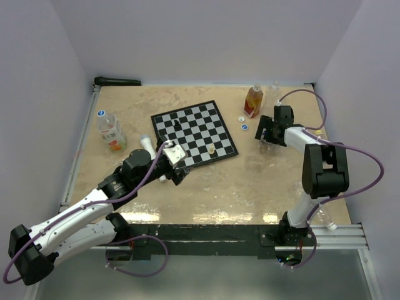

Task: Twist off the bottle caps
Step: Pick up the plastic bottle at the center of the board.

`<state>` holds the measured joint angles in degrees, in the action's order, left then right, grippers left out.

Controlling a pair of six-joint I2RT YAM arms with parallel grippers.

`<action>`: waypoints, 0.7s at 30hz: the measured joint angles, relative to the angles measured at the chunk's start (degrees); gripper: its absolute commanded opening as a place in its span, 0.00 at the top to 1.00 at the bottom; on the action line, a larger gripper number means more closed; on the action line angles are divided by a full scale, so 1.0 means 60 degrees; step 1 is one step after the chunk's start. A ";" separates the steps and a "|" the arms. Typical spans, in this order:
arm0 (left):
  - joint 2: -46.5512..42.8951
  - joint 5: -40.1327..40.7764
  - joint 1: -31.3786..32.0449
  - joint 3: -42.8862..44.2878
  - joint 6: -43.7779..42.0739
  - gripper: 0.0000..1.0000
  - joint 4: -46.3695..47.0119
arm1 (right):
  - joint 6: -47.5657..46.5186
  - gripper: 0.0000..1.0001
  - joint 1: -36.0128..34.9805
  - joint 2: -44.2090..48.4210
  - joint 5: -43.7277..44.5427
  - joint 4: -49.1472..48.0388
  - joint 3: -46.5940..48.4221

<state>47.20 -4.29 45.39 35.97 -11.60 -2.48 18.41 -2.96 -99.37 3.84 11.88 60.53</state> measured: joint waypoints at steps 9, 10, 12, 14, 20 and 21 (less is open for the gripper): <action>0.0000 -0.0033 0.0000 0.0000 0.0000 0.00 -0.0004 | -0.0248 0.35 0.0364 -0.0102 -0.0113 0.0127 -0.0004; 0.0000 -0.0033 0.0000 0.0000 0.0000 0.00 -0.0004 | -0.0295 0.38 0.0393 -0.0102 -0.0168 0.0168 -0.0004; 0.0000 -0.0033 0.0000 0.0000 0.0000 0.00 -0.0004 | -0.0444 0.40 0.0477 -0.0095 -0.0328 0.0208 0.0000; 0.0000 -0.0033 0.0000 0.0000 0.0000 0.00 -0.0007 | -0.0627 0.40 0.0594 -0.0047 -0.0510 0.0335 0.0000; -0.0004 -0.0062 0.0000 0.0000 0.0000 0.00 -0.0007 | -0.1406 0.37 0.0943 0.0208 -0.0903 0.1235 -0.0004; 0.0000 -0.0066 0.0000 0.0000 0.0000 0.00 -0.0007 | -0.1566 0.36 0.0969 0.0277 -0.0973 0.1428 -0.0011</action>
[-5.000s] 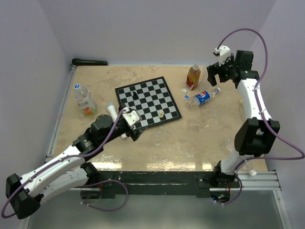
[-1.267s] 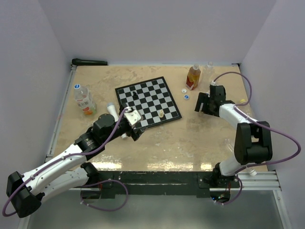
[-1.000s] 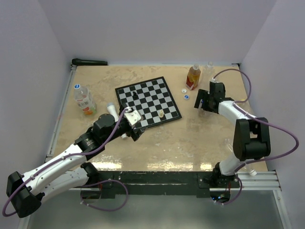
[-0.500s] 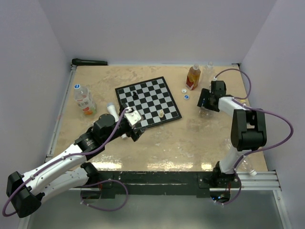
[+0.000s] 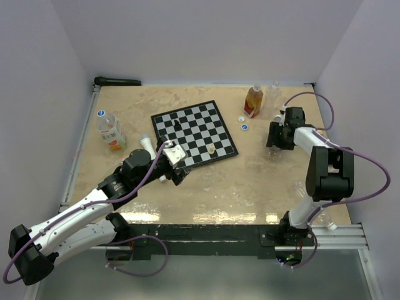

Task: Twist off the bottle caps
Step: Pick up the plastic bottle at the center of the board.

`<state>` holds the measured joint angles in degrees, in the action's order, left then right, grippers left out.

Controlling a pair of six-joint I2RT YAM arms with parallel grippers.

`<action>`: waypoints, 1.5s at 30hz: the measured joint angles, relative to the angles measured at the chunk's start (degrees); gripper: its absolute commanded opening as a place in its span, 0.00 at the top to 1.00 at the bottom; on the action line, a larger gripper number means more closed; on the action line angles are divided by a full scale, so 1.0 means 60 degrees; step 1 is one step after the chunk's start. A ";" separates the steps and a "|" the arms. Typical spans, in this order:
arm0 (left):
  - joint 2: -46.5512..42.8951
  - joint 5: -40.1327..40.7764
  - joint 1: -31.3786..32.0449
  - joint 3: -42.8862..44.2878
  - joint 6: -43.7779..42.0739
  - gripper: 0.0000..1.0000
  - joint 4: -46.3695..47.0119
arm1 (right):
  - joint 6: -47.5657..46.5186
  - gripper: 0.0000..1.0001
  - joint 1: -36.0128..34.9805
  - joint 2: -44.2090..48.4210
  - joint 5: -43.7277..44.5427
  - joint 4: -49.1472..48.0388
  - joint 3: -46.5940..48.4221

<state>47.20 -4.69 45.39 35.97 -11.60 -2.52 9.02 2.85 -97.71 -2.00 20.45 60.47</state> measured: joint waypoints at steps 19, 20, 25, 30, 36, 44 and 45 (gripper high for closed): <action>-0.0004 -0.0004 0.0000 0.0000 0.0000 0.00 -0.0033 | -0.1603 0.16 0.0412 -0.1035 -0.0390 0.1005 0.0900; -0.0004 -0.0004 0.0000 0.0000 0.0000 0.00 -0.0029 | -0.1625 0.17 0.0412 -0.1100 -0.0404 0.0933 0.0958; -0.0004 -0.0004 0.0000 0.0000 0.0000 0.00 -0.0033 | -0.1708 0.35 0.0412 -0.1300 -0.0412 0.0703 0.1166; -0.0004 -0.0004 0.0000 0.0000 0.0000 0.00 -0.0033 | -0.1916 0.60 0.0412 -0.1290 -0.0412 0.0430 0.1111; -0.0004 -0.0106 0.0000 0.0000 0.0004 0.00 -0.0033 | -0.2382 0.72 0.0433 -0.1086 -0.0364 0.0437 0.1016; -0.0015 -0.0058 0.0000 0.0004 0.0018 0.00 -0.0047 | -0.3442 0.81 0.0532 -0.0397 -0.0477 0.1483 0.0936; -0.0033 0.0033 0.0000 0.0004 0.0022 0.00 -0.0055 | -0.3606 0.82 0.0539 -0.0302 -0.0576 0.1705 0.0936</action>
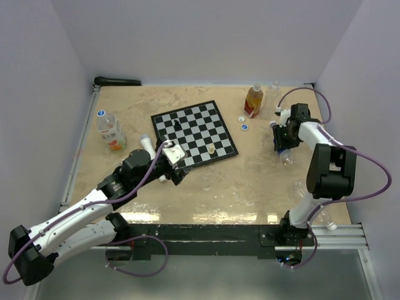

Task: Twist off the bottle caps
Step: Pick up the plastic bottle at the center of the board.

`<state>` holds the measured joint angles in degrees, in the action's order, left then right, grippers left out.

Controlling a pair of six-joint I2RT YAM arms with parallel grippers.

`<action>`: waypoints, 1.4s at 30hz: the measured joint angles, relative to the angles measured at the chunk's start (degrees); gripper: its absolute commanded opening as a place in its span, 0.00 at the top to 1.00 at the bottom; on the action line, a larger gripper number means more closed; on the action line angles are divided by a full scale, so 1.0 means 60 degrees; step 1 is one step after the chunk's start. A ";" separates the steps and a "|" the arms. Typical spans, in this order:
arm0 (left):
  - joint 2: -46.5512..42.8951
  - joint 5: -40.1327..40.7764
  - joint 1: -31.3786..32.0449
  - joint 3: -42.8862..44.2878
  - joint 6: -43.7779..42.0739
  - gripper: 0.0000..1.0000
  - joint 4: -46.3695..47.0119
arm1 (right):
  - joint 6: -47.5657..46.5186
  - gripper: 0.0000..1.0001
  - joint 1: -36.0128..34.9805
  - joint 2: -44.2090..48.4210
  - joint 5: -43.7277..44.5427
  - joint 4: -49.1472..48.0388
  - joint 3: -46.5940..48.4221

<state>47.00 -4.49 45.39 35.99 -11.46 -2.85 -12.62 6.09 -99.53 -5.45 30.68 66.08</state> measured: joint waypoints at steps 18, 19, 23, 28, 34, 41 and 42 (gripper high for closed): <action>-0.0291 0.0528 -0.0109 0.0000 0.0066 0.00 0.0015 | -0.4506 0.83 -0.0878 0.1723 -0.3064 0.3854 0.0889; -0.0313 0.0525 -0.0109 0.0000 0.0066 0.00 0.0015 | -0.4554 0.83 -0.1220 0.1909 -0.3173 0.3829 0.0903; -0.0481 0.0543 -0.0120 -0.0004 0.0058 0.00 0.0015 | -0.4568 0.84 -0.2663 0.2703 -0.3923 0.3483 0.0991; -0.1158 0.0576 -0.0120 -0.0102 0.0018 0.00 0.0244 | -0.4696 0.84 -0.3603 0.3359 -0.5413 0.2922 0.1202; -0.1672 0.0273 -0.0124 -0.0186 0.0149 0.00 0.0539 | -0.5475 0.85 -0.3756 0.3727 -0.6441 0.2663 0.1191; -0.1847 -0.0743 -0.0124 -0.0197 0.1333 0.00 0.0601 | -0.5672 0.91 -0.3756 0.4703 -0.6787 0.1577 -0.0324; -0.1836 -0.0925 -0.0124 -0.0197 0.1559 0.00 0.0597 | -0.5676 0.93 -0.3756 0.4867 -0.6787 0.1432 -0.0565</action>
<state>35.99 -10.04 44.64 34.81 -2.11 0.73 -46.68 -16.45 -70.32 -46.17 39.27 62.70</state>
